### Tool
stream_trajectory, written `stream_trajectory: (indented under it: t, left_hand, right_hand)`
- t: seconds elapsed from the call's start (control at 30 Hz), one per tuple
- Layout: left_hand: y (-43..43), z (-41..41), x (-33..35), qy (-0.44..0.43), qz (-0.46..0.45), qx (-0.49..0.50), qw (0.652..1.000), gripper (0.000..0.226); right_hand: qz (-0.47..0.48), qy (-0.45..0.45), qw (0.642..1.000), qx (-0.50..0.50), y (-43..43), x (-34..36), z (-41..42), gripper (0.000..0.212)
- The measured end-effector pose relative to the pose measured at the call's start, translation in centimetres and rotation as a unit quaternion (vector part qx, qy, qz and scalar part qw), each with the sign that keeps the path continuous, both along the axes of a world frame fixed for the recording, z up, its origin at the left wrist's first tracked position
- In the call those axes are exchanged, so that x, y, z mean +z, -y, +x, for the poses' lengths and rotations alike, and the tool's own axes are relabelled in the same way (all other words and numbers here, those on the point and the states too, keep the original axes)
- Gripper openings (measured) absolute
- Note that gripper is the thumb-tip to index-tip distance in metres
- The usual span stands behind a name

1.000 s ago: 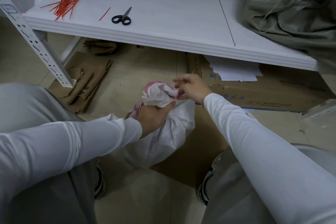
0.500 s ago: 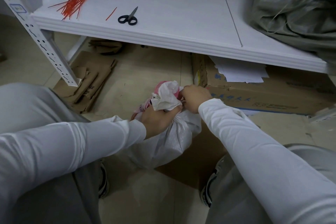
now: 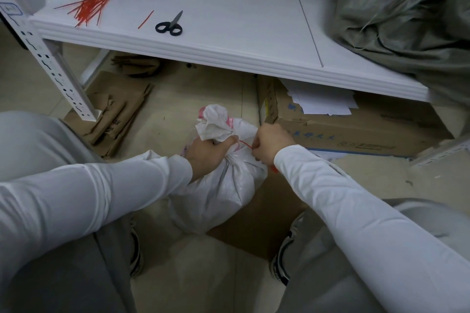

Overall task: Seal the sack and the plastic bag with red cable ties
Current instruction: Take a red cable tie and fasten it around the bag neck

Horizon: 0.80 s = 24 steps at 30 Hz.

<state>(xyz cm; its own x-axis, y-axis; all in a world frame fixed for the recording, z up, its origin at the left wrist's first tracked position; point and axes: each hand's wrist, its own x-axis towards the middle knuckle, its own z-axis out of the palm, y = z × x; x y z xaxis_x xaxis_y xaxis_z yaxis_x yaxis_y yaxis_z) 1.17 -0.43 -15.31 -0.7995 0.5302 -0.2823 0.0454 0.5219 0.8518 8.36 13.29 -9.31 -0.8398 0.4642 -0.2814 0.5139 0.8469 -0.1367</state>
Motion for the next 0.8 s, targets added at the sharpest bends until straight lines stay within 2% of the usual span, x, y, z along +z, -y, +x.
stream_trajectory:
  t: [0.13,0.27,0.5,0.57,0.67,0.8]
  left_hand:
    - [-0.2,0.2,0.1,0.062,0.026,0.032,0.997,0.084]
    - [0.3,0.9,1.4,0.087,0.047,0.056,0.994,0.056]
    - [1.0,0.9,2.0,0.167,0.081,0.091,0.978,0.05]
    - [1.4,1.3,2.3,0.196,0.091,0.115,0.97,0.043]
    - [1.9,1.9,2.3,0.253,0.101,0.138,0.952,0.043]
    - [2.2,2.1,2.3,0.297,0.109,0.144,0.938,0.042]
  right_hand:
    - [-0.071,-0.019,0.997,-0.028,0.8,0.7,0.5,0.023]
    - [-0.131,-0.026,0.987,-0.093,1.5,0.9,0.8,0.024]
    - [-0.099,-0.013,0.992,-0.073,2.8,1.1,1.6,0.027]
    - [-0.099,-0.003,0.993,-0.065,3.4,1.0,1.7,0.031]
    - [-0.102,0.009,0.993,-0.064,4.1,0.4,1.8,0.034]
    - [-0.18,0.013,0.978,-0.102,4.6,-0.6,1.9,0.032]
